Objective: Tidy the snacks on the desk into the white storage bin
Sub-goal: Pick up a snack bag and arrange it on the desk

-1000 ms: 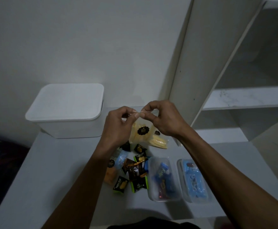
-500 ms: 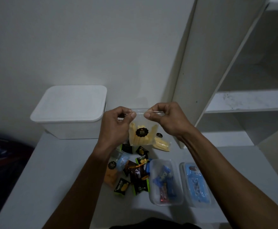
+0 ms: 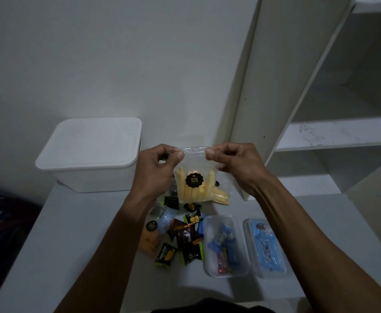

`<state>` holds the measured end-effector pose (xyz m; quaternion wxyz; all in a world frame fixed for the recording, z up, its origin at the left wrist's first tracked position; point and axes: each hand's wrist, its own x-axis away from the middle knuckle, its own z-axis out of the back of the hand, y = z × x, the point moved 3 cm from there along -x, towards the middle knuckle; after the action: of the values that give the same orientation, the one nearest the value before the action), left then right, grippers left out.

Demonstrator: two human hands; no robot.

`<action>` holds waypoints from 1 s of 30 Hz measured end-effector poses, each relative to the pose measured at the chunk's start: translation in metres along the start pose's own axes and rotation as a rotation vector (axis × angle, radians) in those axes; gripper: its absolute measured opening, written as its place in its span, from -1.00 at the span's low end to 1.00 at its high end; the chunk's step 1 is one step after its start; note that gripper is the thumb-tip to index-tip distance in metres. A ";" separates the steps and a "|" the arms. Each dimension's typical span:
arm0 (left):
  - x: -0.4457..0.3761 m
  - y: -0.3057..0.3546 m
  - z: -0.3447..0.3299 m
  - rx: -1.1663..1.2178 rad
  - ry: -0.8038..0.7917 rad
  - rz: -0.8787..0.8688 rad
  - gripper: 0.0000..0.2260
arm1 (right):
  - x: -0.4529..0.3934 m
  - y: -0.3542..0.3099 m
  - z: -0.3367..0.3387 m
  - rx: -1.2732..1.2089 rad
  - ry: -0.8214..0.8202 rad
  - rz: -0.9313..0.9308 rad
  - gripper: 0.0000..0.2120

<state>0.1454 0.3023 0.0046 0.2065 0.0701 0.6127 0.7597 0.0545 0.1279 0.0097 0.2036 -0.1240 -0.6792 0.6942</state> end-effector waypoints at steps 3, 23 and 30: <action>0.001 0.001 -0.004 0.000 -0.008 -0.003 -0.86 | 0.003 0.000 0.003 -0.009 0.025 0.029 -0.87; 0.003 0.011 -0.020 0.051 -0.047 -0.024 -0.80 | 0.012 -0.003 -0.001 0.081 -0.004 0.114 -0.88; 0.007 0.011 -0.020 0.048 -0.043 -0.014 -0.81 | 0.011 -0.001 -0.010 0.158 0.027 0.148 -0.92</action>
<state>0.1290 0.2854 0.0095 0.2232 0.0870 0.6267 0.7415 0.0488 0.1415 0.0113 0.1700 -0.1668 -0.6087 0.7568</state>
